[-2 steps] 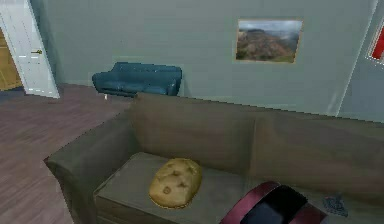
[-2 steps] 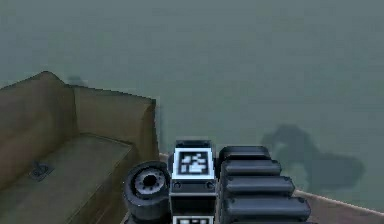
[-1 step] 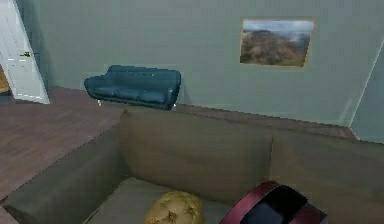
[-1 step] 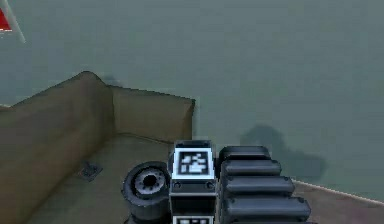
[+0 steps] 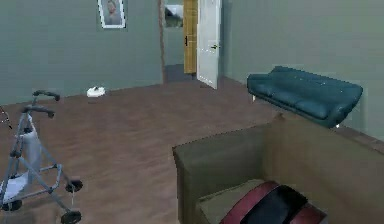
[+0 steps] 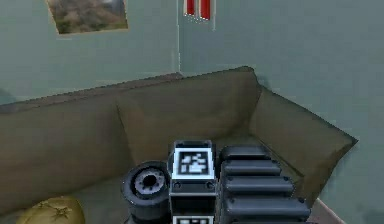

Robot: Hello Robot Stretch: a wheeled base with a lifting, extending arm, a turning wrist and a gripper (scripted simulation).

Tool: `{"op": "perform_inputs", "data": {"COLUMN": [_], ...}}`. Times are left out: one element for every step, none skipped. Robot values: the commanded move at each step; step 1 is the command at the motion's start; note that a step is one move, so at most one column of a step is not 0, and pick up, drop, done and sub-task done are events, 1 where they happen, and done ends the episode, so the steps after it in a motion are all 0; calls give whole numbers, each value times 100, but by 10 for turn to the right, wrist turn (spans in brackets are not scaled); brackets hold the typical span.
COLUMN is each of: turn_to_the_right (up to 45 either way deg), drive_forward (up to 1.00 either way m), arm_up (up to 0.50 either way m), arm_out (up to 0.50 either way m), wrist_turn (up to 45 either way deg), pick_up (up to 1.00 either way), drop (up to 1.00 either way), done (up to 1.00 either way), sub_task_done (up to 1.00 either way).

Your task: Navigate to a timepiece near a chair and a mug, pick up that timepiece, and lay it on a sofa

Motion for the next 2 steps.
{"op": "perform_inputs", "data": {"turn_to_the_right": [-450, -390], "drive_forward": [0, 0], "arm_up": [0, 0], "arm_out": [0, 0], "wrist_turn": [0, 0], "pick_up": [0, 0], "drop": [0, 0], "done": [0, 0], "sub_task_done": [0, 0]}}
